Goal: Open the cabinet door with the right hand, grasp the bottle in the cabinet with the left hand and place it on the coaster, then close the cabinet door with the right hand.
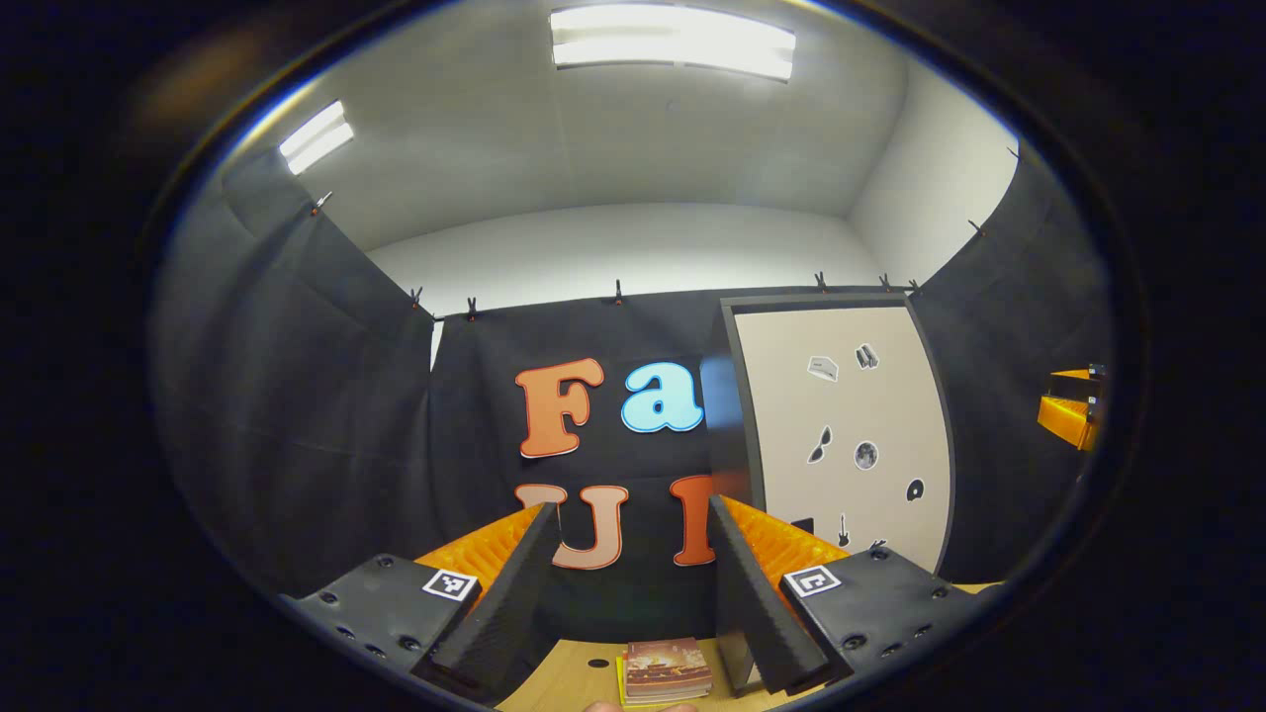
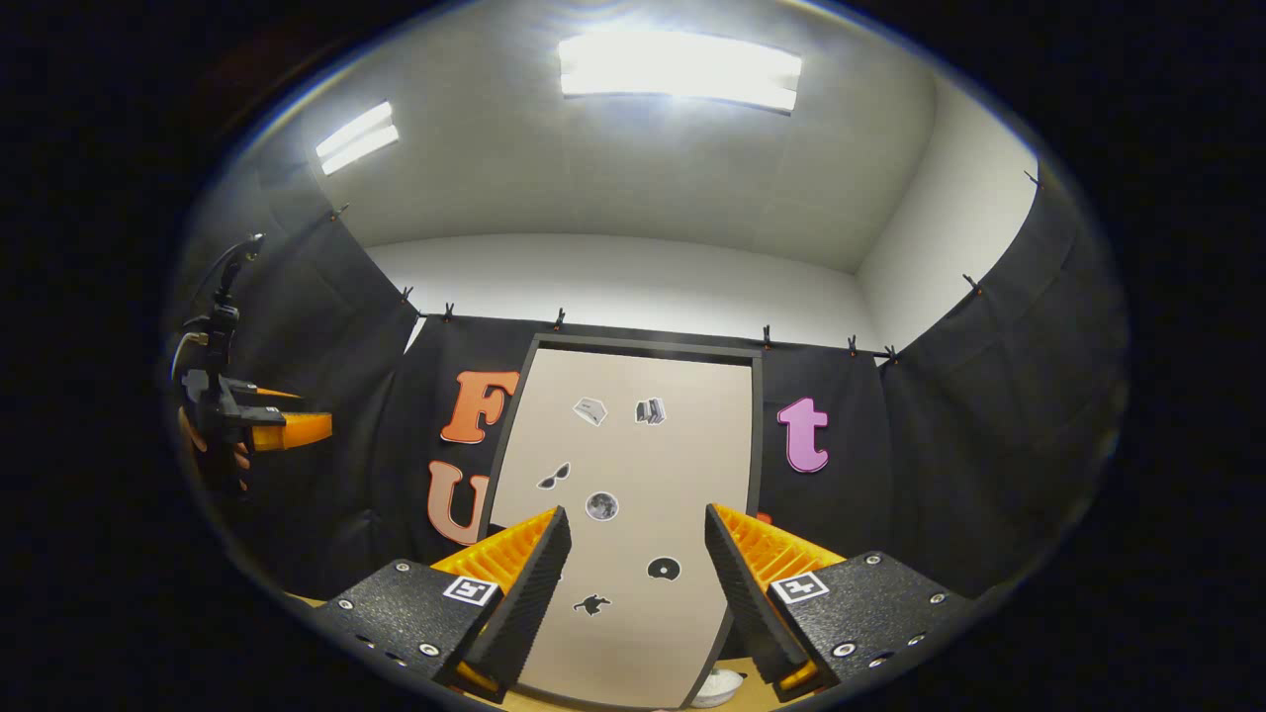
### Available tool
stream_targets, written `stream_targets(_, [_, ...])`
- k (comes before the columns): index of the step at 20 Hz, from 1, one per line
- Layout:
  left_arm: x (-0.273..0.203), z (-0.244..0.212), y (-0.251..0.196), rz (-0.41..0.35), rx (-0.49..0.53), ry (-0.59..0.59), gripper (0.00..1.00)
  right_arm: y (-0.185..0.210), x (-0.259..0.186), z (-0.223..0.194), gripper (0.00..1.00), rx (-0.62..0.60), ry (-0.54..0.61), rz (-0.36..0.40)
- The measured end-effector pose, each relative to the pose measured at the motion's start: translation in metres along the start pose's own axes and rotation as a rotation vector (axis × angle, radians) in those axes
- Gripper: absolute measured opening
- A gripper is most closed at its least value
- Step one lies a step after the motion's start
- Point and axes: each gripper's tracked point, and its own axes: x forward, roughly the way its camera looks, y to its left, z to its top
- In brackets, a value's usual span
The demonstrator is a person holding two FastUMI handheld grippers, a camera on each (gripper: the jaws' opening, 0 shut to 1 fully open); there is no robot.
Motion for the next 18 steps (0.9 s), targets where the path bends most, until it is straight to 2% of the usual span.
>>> stream_targets(3, [0.008,-0.010,0.000,0.017,0.013,0.006,0.95,0.004,0.009,-0.007,0.84,0.035,-0.010,0.016])
stream_targets(7, [0.013,-0.021,0.003,0.027,0.010,0.017,0.97,0.016,0.022,-0.031,0.84,0.067,0.034,0.053])
stream_targets(10, [0.011,-0.028,0.011,0.036,0.006,0.023,0.97,0.038,0.038,-0.052,0.84,0.092,0.063,0.099])
stream_targets(14, [0.001,-0.040,0.026,0.059,0.004,0.022,0.97,0.073,0.053,-0.079,0.89,0.138,0.079,0.168])
stream_targets(18, [-0.010,-0.060,0.048,0.091,0.012,0.050,0.95,0.110,0.075,-0.124,0.89,0.190,0.191,0.226])
